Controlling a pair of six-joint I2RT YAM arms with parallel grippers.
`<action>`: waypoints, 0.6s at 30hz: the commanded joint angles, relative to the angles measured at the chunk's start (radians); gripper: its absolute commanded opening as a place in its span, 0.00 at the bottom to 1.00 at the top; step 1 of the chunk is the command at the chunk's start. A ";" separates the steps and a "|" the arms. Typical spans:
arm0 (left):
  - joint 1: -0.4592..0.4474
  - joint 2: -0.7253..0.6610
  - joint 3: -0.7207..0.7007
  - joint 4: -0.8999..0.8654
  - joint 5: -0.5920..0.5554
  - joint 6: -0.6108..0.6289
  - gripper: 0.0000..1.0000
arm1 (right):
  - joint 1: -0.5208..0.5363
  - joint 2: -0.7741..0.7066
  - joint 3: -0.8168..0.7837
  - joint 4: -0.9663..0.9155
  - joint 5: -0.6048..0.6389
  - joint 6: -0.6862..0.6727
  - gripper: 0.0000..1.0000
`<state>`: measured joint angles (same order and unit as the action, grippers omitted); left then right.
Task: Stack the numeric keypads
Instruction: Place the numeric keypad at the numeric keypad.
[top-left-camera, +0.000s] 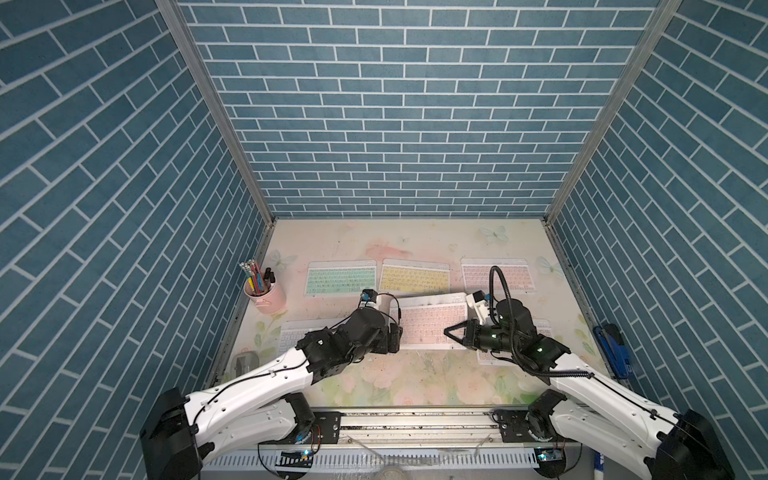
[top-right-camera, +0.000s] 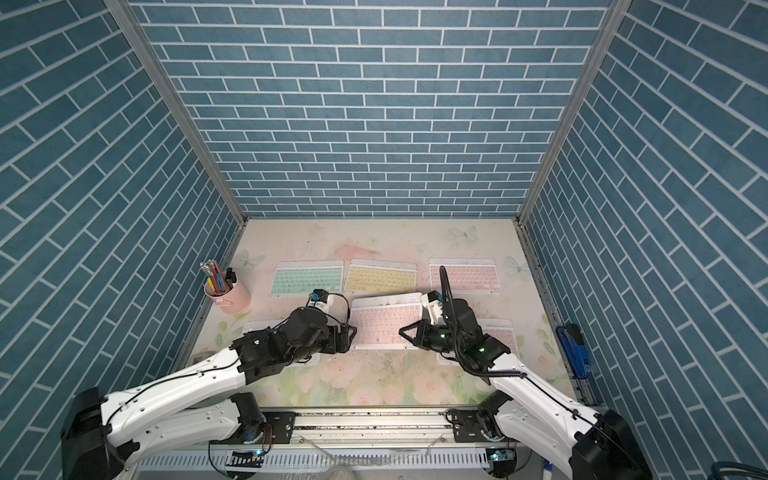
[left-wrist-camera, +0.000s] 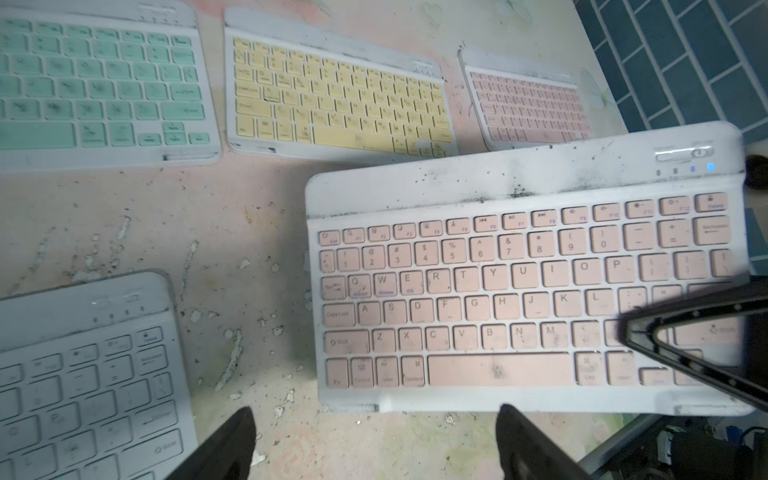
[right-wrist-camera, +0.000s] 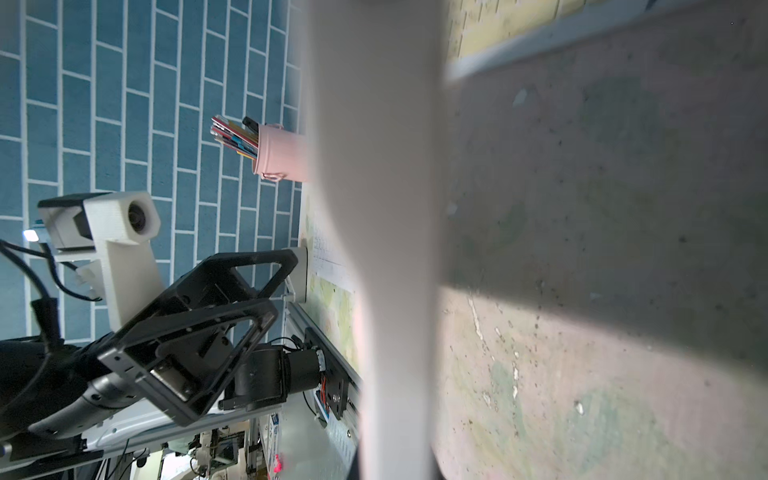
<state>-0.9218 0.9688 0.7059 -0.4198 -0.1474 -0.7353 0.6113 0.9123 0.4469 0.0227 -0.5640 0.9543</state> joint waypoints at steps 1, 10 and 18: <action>0.045 -0.036 0.045 -0.127 -0.029 0.025 0.91 | -0.030 0.040 0.086 0.067 -0.054 -0.081 0.00; 0.261 -0.049 0.072 -0.152 0.114 0.063 0.91 | -0.107 0.329 0.240 0.241 -0.126 -0.097 0.00; 0.345 -0.012 0.081 -0.104 0.173 0.117 0.91 | -0.187 0.606 0.363 0.470 -0.202 -0.004 0.00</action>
<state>-0.5968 0.9421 0.7677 -0.5400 -0.0124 -0.6567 0.4461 1.4731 0.7578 0.3168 -0.7013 0.9131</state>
